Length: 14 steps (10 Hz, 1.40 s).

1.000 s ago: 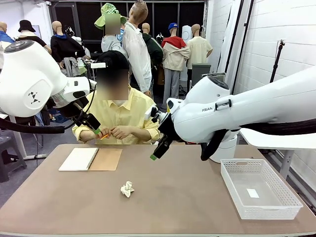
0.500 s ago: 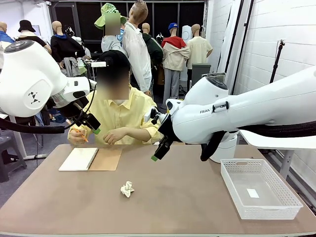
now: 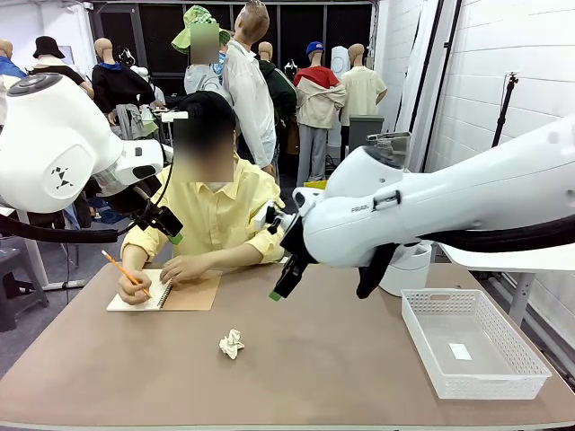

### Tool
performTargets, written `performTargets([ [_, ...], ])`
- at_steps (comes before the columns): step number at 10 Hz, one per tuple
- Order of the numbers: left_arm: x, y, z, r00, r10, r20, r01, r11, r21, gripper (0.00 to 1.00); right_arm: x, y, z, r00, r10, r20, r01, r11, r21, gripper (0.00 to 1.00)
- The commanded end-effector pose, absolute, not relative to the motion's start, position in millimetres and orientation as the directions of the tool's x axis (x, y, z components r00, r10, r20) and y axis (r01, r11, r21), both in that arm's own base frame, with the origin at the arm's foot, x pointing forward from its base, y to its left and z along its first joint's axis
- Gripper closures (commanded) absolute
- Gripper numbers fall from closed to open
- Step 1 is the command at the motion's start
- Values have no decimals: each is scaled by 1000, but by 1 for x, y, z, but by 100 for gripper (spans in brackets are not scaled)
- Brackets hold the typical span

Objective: Sort the paper based on its condition.
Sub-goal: If a person hands you a paper, place it in the Organizing basket , and if it's crumpled, put it in the Trash can.

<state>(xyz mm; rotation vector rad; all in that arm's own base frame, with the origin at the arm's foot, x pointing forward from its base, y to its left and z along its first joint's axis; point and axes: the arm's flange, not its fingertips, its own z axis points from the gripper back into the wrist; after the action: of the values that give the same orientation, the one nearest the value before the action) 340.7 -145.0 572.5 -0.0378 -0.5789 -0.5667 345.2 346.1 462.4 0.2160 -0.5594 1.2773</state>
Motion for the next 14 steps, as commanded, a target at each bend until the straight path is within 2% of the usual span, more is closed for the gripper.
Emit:
performTargets([
  [1, 342, -144, 571, 680, -501, 536, 522, 844, 127, 0, 359, 377, 449, 161, 860, 484, -960, 250, -126, 0],
  [7, 342, -144, 571, 680, -501, 536, 522, 844, 127, 0, 367, 425, 411, 55, 921, 386, -988, 106, -112, 0],
  [8, 342, -144, 571, 680, -501, 536, 522, 844, 127, 0, 359, 422, 409, 114, 894, 434, -980, 172, -96, 0],
  [12, 342, -144, 571, 680, -501, 536, 522, 844, 127, 0, 361, 425, 407, 102, 901, 422, -983, 157, -99, 0],
  [14, 342, -144, 571, 680, -501, 536, 522, 844, 127, 0, 381, 439, 396, 75, 914, 398, -988, 121, -91, 0],
])
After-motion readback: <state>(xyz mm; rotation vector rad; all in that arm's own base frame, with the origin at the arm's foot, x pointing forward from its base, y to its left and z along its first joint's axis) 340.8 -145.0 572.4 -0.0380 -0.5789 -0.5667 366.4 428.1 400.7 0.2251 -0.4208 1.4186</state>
